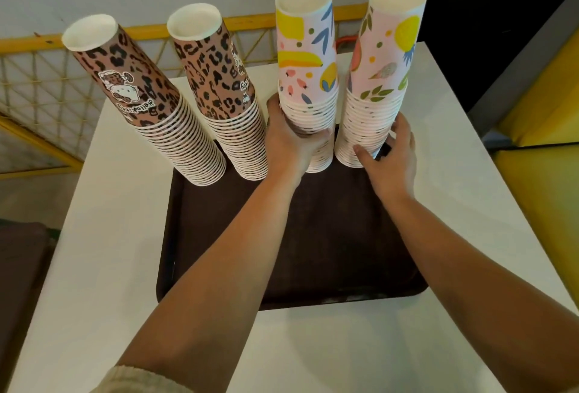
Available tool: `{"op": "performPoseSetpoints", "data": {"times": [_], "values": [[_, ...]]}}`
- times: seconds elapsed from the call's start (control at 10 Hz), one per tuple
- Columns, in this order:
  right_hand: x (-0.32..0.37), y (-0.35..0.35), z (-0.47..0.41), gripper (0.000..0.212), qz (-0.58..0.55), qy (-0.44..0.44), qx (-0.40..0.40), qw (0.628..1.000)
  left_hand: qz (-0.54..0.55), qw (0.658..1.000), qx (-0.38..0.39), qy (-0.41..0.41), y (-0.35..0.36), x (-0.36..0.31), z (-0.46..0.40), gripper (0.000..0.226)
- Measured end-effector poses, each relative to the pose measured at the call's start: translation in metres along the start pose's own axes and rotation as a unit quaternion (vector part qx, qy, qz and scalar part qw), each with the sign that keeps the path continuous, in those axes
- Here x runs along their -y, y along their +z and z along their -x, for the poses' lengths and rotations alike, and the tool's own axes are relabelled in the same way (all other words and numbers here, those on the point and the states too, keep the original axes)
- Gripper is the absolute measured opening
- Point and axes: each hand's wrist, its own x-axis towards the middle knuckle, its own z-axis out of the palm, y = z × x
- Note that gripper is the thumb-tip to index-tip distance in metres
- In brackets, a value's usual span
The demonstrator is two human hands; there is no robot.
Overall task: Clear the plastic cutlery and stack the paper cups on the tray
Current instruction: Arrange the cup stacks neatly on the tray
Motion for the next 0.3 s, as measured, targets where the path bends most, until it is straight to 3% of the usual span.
{"op": "performPoseSetpoints", "data": {"times": [0.3], "values": [[0.001,-0.009,0.023,0.080,0.011,0.049,0.038,0.998,-0.074,0.995,0.018,-0.057,-0.002,0.008,0.026,0.093]]}}
